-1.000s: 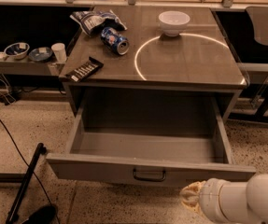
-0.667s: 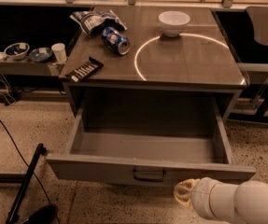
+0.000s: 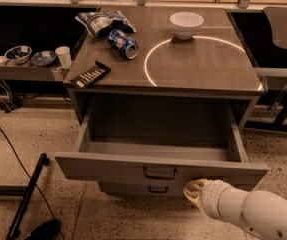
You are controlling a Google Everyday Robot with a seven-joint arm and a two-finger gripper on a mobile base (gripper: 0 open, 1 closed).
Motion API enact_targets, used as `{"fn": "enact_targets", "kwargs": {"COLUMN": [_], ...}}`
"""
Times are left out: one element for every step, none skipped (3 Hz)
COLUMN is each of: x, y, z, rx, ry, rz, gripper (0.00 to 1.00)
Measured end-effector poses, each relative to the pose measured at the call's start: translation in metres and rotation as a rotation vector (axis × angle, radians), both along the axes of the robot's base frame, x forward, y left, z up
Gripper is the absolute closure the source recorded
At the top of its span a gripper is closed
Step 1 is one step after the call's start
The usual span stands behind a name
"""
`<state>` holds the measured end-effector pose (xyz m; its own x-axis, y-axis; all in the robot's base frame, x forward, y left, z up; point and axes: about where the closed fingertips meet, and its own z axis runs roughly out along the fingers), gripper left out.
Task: Close top drawer
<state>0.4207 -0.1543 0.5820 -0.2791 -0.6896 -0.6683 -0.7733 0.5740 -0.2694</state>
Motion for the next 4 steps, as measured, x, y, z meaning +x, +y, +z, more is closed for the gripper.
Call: {"fn": "enact_targets", "kwargs": {"x": [0.027,0.063,0.106,0.161], "y": [-0.001,0.0,0.005,0.015], "z": [0.005,0.017,0.029,0.036], "rx": [0.067,0.132,0.192,0.266], "ry": [-0.042,-0.089,-0.119,-0.118], "rz": [-0.044,-0.061,-0.035,0.048], "gripper": [1.0,1.0,1.0,1.0]}}
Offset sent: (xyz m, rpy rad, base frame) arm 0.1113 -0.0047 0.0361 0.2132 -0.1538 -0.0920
